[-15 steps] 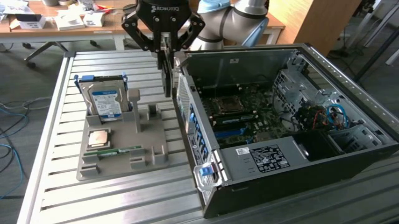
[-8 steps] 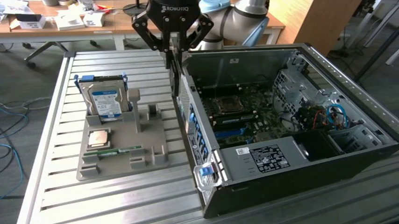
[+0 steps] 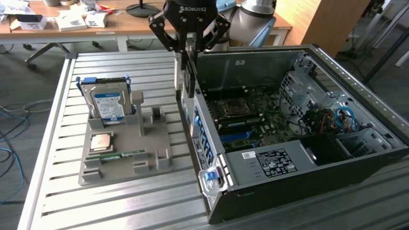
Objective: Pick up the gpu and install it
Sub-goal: 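Pick up the gpu and move the gpu toward the slot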
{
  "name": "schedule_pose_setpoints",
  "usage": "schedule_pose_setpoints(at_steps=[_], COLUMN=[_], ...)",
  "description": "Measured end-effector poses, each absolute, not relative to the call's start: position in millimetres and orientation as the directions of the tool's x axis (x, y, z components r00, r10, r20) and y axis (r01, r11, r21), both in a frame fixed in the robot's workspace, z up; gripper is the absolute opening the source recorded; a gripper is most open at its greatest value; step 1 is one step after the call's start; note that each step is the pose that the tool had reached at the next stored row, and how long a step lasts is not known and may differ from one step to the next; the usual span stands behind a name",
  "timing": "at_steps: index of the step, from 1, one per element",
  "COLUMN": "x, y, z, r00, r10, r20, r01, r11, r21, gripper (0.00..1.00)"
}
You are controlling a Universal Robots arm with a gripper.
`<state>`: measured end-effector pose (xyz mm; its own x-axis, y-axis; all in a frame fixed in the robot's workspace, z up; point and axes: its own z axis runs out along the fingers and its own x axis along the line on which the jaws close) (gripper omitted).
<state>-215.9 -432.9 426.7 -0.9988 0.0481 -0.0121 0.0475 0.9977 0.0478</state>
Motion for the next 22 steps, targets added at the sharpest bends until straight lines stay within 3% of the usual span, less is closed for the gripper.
schedule_pose_setpoints(at_steps=[22], x=[-156.5], y=[-432.9], z=[426.7], r00=[-0.999], r10=[0.048], r20=[-0.012], r01=[0.048], r11=[0.998], r21=[0.048], gripper=[0.26])
